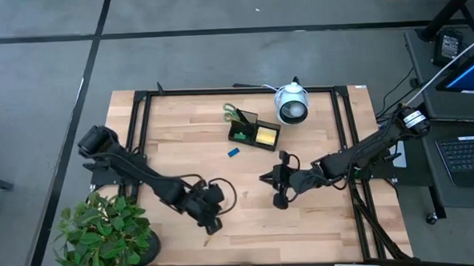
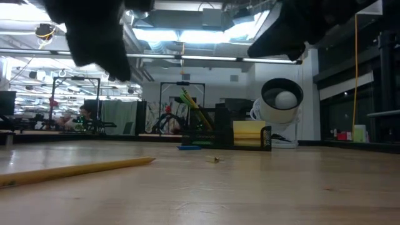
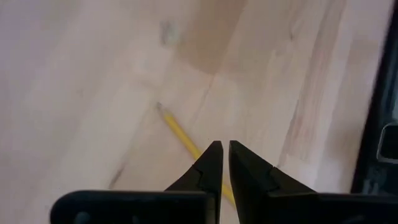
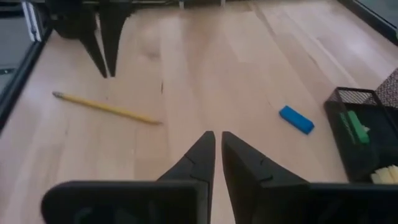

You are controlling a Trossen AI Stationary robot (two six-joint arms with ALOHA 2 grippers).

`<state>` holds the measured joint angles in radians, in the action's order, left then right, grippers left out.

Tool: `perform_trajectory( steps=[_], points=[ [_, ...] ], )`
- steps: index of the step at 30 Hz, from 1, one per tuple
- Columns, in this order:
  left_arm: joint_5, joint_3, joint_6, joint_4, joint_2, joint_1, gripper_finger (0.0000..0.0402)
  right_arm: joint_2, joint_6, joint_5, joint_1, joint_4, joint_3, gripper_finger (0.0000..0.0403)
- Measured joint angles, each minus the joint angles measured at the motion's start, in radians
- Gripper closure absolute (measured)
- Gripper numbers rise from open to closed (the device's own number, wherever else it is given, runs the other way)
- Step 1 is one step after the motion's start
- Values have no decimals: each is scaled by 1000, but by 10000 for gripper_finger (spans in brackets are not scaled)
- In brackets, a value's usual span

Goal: Pick and place office supplies into organizer
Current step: Put the yellow pencil into the black desk organizer

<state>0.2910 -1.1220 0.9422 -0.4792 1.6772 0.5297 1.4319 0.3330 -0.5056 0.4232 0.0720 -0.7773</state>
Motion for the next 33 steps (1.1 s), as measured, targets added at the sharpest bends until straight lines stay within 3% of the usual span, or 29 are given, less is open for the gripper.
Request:
perform_trajectory(
  steps=[8, 21, 33],
  points=[
    [-157, -41, 51, -18, 106, -39, 355, 0, -59, 1, -1, -68, 0, 368],
    [-155, -41, 166, -57, 109, -81, 293, 0, -189, 2, -3, -104, 0, 368],
    [-133, -41, 173, -32, 111, -73, 286, 0, -211, 1, -2, -111, 0, 368]
  ],
)
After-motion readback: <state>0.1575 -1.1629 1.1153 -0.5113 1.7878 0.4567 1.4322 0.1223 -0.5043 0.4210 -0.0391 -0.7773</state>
